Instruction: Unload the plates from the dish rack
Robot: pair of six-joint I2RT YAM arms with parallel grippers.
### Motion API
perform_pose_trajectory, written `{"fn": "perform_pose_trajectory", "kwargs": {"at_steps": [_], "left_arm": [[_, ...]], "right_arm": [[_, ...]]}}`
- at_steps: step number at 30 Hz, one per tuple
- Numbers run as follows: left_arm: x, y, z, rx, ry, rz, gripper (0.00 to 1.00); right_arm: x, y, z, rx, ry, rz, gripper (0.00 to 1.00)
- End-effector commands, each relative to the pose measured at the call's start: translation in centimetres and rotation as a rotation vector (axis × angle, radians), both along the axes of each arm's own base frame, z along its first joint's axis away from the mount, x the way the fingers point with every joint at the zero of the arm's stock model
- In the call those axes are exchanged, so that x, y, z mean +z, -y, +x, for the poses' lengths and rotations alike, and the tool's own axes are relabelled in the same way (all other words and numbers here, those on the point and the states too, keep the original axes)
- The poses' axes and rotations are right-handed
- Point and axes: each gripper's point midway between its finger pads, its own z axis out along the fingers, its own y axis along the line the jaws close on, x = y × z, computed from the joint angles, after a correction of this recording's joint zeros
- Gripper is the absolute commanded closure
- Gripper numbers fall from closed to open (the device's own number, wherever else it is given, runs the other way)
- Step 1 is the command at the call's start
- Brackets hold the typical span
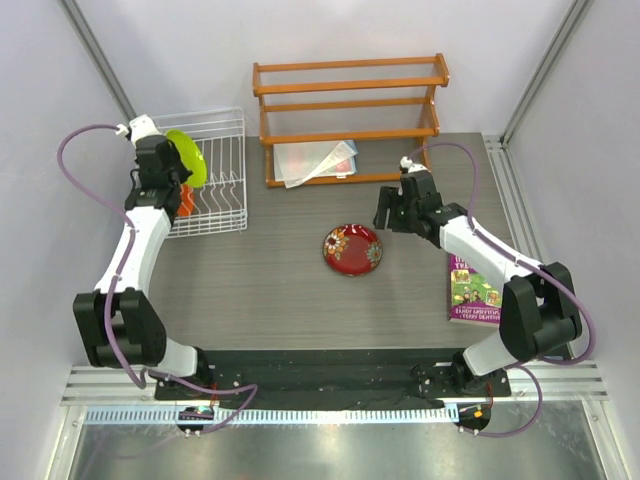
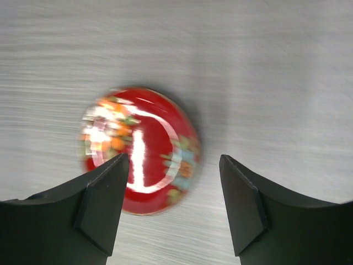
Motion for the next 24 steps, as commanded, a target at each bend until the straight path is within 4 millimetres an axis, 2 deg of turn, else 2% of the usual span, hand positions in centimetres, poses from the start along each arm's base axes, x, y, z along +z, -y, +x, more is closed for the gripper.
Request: {"fn": "perform_pose_trajectory", "kwargs": {"at_steps": [1,2,3,5,7,8,9,10,11,12,14,15,18,19,24], "left_arm": [[1.7,2.9,-1.5,-0.090,0.075,-0.140,1.00],[1.6,3.3,-1.7,-0.106,0.079,-0.158,1.00],[1.7,4.0,-2.1,-0.128,0.085,-0.189,1.00],[1.5,4.7,-2.5,-0.150,0.087,-0.224,1.00],[1.4,5.9,-3.2,-0.192,0.091,-0.275,1.00],[1.3,6.1,-3.4,-0.198,0.093,-0.287,1.00],[1.6,7.2,-3.6,-0.245,0.107,-0.328,1.00],[1.7,7.5,-4.1,-0.260,0.113,-0.343,1.00],[1.9,7.9,-4.3,-0.277,0.122,-0.354,1.00],[2.1,8.3,-4.6,-0.291,0.126,-0.369,1.00],[2.6,9.1,-5.2,-0.319,0.144,-0.411,1.00],[2.7,9.4,-5.4,-0.331,0.149,-0.425,1.00],[2.9,10.1,-6.0,-0.359,0.161,-0.458,1.00],[3.0,10.5,-6.2,-0.373,0.164,-0.475,1.00],[2.8,11.3,-6.6,-0.405,0.182,-0.526,1.00]], "right_arm": [[8.0,-6.6,2.7,0.212,0.203,0.238,0.28],[7.8,-7.9,3.0,0.231,0.187,0.285,0.27],[9.3,-9.8,3.2,0.300,0.198,0.353,0.27],[10.5,-12.9,4.4,0.344,0.219,0.401,0.27],[11.5,-15.7,4.6,0.415,0.231,0.462,0.27],[12.9,-17.1,5.0,0.431,0.238,0.523,0.27],[12.8,-18.8,5.3,0.478,0.240,0.574,0.27],[12.9,-19.8,5.6,0.484,0.233,0.602,0.27],[13.8,-21.2,5.6,0.502,0.237,0.649,0.27],[12.6,-22.3,6.0,0.511,0.210,0.672,0.27],[14.2,-24.3,5.9,0.570,0.239,0.737,0.27],[13.6,-25.3,6.2,0.568,0.218,0.771,0.27],[14.6,-27.9,5.5,0.623,0.226,0.810,0.27],[13.9,-28.5,5.6,0.628,0.214,0.810,0.27],[15.3,-31.3,4.4,0.701,0.239,0.882,0.26]]}}
